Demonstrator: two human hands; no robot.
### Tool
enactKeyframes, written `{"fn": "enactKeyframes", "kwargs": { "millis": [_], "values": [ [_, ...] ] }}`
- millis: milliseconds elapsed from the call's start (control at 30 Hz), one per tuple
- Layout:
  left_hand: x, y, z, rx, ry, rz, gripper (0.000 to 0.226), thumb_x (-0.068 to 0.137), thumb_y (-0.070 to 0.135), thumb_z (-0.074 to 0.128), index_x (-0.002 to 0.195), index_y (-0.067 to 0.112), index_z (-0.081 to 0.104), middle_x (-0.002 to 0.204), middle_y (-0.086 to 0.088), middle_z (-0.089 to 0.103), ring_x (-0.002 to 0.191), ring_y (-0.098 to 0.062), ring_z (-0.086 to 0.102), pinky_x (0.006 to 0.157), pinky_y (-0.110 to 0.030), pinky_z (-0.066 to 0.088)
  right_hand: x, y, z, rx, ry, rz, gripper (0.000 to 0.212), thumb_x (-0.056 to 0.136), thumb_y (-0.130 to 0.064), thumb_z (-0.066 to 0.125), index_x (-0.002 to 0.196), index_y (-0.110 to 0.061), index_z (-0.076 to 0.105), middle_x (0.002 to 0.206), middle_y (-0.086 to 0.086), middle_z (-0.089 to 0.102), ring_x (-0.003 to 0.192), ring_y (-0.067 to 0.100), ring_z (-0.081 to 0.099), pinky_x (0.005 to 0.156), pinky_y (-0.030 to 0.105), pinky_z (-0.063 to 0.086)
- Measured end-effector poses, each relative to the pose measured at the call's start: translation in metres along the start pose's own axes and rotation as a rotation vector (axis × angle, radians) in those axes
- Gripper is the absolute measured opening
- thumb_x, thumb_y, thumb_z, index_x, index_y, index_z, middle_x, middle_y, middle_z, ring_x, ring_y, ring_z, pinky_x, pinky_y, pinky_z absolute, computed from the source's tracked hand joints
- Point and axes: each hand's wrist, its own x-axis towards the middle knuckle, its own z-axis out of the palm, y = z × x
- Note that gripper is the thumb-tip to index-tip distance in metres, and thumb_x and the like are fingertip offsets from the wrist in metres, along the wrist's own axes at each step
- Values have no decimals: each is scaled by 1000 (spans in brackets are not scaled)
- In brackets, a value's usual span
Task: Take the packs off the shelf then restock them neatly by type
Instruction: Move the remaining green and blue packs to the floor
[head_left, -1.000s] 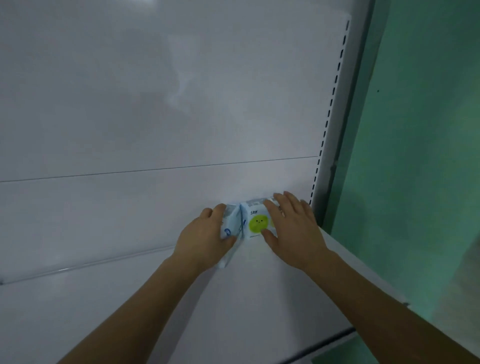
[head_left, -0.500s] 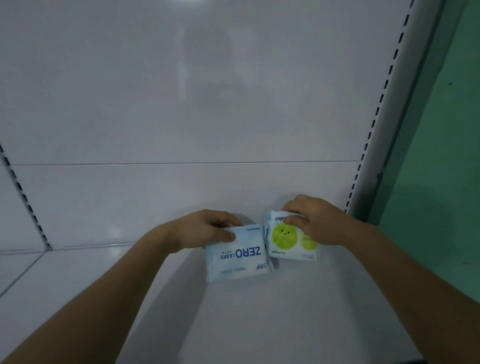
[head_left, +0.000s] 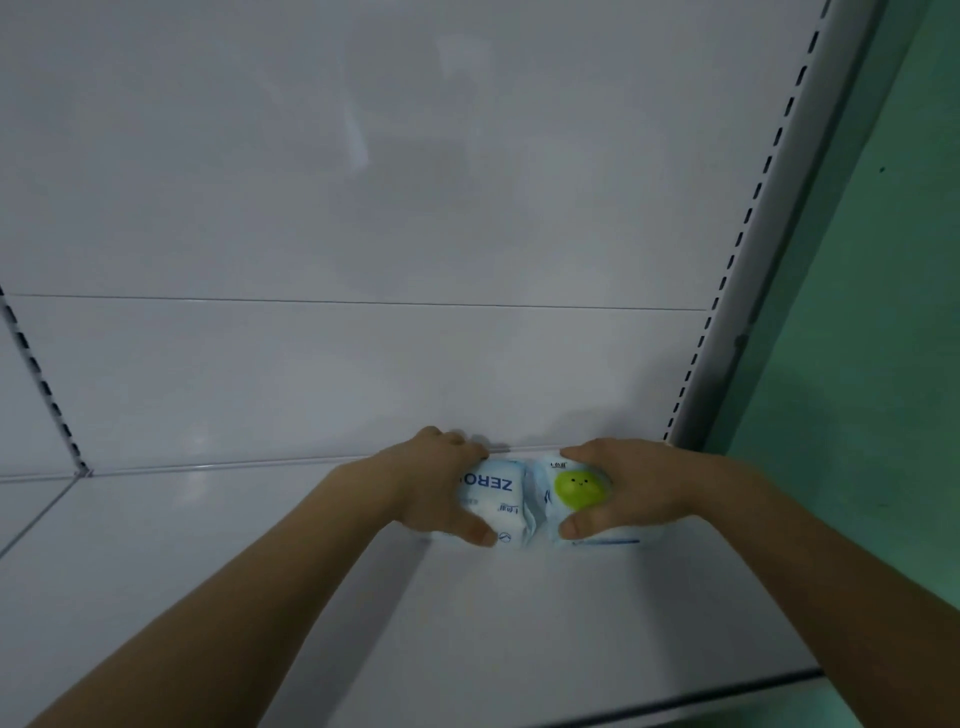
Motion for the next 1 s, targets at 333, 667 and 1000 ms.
{"fn": "enactKeyframes", "kwargs": {
  "millis": [333, 667, 1000],
  "values": [
    [-6, 20, 16, -11, 75, 3, 90, 67, 73, 73, 140, 32, 41, 117, 5, 47, 110, -18, 42, 97, -42, 46, -7, -10, 15, -33, 65, -155, 52, 67, -65, 76, 107, -37, 58, 100, -14, 60, 88, 7, 59, 81, 32, 53],
    [-43, 27, -2, 74, 356, -141, 93, 72, 71, 71, 147, 31, 32, 128, 6, 45, 119, -17, 40, 92, -37, 48, -1, -25, -3, -144, 308, -341, 90, 75, -61, 72, 151, -33, 32, 136, -8, 46, 123, 20, 44, 100, 41, 45],
    [-136, 12, 7, 143, 555, -409, 97, 76, 66, 70, 152, 25, 26, 142, 5, 39, 131, -18, 29, 103, -35, 44, 5, -102, 7, -218, 456, -614, 93, 82, -48, 69, 156, -28, 17, 149, -9, 28, 137, 19, 26, 94, 40, 49]
  ]
}}
